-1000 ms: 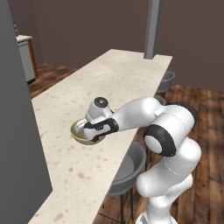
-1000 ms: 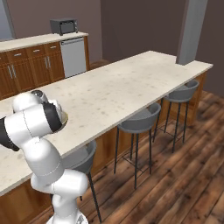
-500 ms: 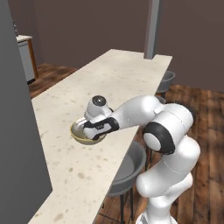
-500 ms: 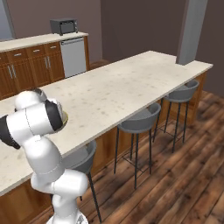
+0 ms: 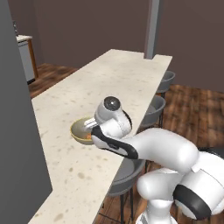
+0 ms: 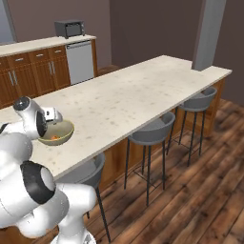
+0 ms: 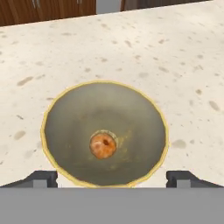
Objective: Retrieve the tangerine and orange from the fridge and place them into the bowl on the dining table.
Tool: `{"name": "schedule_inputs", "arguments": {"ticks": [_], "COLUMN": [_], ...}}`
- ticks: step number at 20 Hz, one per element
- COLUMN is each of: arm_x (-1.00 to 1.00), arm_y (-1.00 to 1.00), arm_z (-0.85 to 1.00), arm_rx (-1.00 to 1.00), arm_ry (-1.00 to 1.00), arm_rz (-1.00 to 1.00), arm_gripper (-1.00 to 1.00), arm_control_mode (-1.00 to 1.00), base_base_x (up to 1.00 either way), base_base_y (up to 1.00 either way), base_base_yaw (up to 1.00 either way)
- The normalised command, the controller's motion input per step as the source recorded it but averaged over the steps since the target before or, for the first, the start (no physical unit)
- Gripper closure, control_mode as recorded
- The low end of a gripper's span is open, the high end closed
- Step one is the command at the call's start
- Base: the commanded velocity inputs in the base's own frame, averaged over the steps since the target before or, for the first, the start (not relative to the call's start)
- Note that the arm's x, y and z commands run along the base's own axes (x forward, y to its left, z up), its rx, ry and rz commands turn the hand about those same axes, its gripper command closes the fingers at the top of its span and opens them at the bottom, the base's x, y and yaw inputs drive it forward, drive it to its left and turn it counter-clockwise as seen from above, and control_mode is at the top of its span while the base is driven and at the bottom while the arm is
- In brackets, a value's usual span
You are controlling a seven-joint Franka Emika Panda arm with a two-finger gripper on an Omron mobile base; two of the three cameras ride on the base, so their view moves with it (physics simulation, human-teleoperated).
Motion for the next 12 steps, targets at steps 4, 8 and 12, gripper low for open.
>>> {"name": "schedule_inputs", "arguments": {"ticks": [4,8,12], "arm_x": [-0.86,-0.97,-1.0], "arm_y": [-0.91,-0.93,-0.82], "arm_z": [1.0,0.95,0.79], "arm_rx": [0.01,0.04,0.04], "arm_ry": [0.0,0.03,0.03], "arm_rz": [-0.13,-0.12,-0.05], "arm_gripper": [-1.0,-1.0,-1.0], "arm_control_mode": [-1.0,-1.0,-1.0], "base_base_x": [0.0,0.0,0.0], "base_base_y": [0.0,0.0,0.0], "base_base_yaw": [0.0,0.0,0.0]}}
